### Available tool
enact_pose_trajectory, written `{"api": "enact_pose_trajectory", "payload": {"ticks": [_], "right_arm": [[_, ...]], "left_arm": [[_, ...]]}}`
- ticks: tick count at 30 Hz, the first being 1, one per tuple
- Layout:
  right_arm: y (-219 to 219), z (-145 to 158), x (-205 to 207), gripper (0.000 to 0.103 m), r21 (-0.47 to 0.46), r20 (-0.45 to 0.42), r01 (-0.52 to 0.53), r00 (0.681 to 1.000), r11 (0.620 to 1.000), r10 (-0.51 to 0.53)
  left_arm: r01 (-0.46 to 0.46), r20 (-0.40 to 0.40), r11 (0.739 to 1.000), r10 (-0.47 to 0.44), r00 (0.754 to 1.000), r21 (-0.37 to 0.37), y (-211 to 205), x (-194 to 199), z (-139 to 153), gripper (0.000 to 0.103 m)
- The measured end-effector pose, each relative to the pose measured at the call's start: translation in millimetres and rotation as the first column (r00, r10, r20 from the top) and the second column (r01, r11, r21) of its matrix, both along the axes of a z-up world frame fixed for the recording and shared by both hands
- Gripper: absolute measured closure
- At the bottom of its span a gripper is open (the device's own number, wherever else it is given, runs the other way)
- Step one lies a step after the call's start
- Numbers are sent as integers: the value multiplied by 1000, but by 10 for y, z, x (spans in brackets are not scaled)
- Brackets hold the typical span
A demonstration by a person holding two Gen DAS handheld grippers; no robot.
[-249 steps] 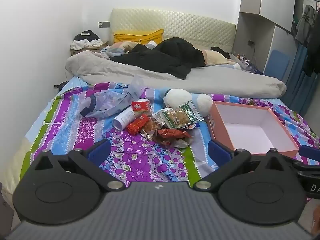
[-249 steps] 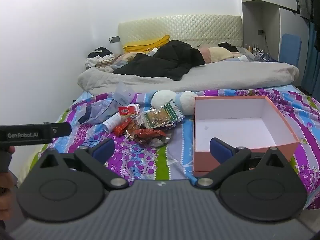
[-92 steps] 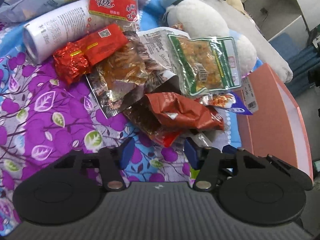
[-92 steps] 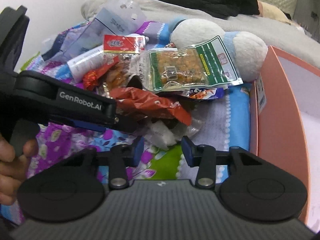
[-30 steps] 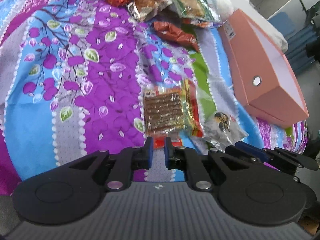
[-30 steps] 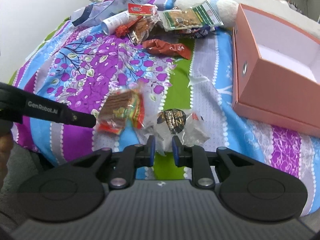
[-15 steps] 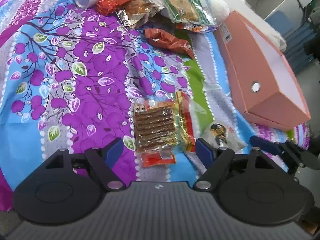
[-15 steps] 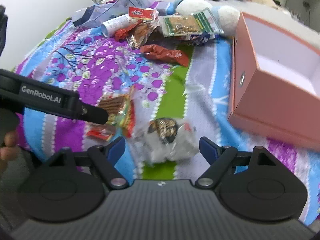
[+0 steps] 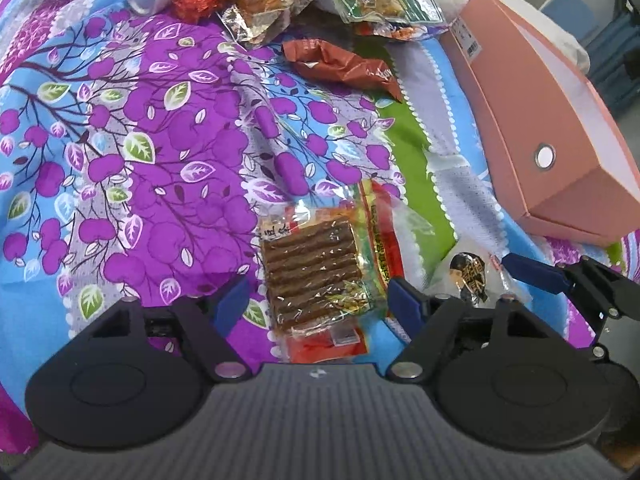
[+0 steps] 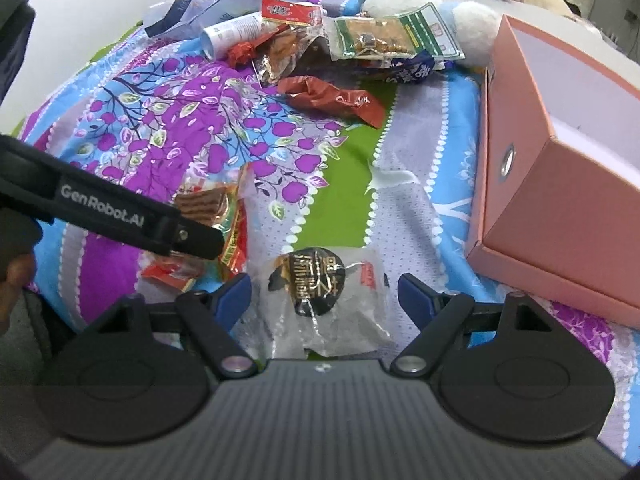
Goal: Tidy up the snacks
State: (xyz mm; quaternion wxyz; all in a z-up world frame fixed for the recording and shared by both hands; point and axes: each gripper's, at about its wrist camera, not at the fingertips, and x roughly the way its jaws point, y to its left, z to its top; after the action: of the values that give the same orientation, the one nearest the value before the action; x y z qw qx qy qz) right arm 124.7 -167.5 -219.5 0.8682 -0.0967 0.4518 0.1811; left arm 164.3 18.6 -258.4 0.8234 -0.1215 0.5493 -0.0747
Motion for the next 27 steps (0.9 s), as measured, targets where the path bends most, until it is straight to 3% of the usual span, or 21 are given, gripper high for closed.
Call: {"api": "enact_pose_trajectory", "payload": {"ticks": [7,11,27], "right_arm": [[43,-68,-17,20,-12,-6,5,1000,1000,-5],[78,-90,-49,21,-29,6,12,1000,999,-12],[28,106,-195,44,-3,20,88,996,996,-87]], "left_arm": [[5,14,1000,-5,1000,-2,25,45,-51,40],[10,25,1000,-10,1000,14,-6,55,-53,42],[-17,67,997,22,998,-76,-3,-145,149,47]]}}
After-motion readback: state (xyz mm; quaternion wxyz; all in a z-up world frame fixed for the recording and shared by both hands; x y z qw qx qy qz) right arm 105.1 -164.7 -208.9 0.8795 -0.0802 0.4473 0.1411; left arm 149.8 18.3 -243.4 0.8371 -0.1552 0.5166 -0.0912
